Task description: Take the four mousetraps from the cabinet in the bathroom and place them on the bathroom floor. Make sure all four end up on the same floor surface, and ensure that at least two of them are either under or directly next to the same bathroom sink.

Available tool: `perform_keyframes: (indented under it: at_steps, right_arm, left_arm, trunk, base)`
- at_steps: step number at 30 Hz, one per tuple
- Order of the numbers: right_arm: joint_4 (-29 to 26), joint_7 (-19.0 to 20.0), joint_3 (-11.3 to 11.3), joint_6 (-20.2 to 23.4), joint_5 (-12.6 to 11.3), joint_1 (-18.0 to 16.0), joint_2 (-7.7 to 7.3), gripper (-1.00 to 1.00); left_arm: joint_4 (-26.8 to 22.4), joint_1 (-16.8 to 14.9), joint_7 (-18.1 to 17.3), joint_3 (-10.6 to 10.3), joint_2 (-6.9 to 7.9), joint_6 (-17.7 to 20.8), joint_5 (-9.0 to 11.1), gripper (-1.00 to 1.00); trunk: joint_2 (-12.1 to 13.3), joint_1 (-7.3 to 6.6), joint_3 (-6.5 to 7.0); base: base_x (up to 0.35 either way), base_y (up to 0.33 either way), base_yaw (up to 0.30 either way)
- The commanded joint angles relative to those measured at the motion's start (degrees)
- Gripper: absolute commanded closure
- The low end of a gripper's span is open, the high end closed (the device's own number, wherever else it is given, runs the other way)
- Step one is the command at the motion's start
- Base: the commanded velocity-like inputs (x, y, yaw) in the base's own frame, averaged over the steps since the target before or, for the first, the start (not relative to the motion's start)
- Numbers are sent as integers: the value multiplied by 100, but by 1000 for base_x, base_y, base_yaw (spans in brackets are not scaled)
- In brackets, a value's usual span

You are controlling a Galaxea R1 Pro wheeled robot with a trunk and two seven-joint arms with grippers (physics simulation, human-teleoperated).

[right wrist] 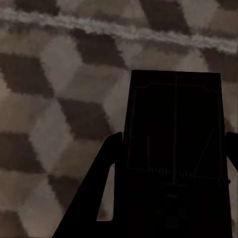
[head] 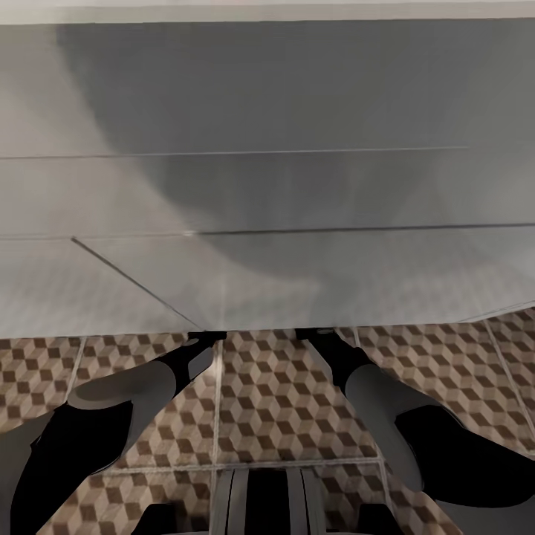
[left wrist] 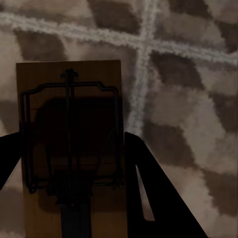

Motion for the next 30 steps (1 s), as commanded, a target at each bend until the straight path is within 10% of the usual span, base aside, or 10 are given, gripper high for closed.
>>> perform_keyframes:
  at_steps: [1, 30]
  right_arm:
    - [-2, 8, -4, -1, -4, 1, 0, 100]
    - [19, -5, -24, 64, -33, -5, 0, 100]
  left_arm:
    - [0, 0, 6, 0, 0, 4, -18, 100]
    - [-9, 0, 6, -6, -8, 37, -18, 100]
  trunk:
    - [0, 0, 0]
    - [0, 0, 0]
  base:
    - [94, 0, 0]
    - [6, 0, 0]
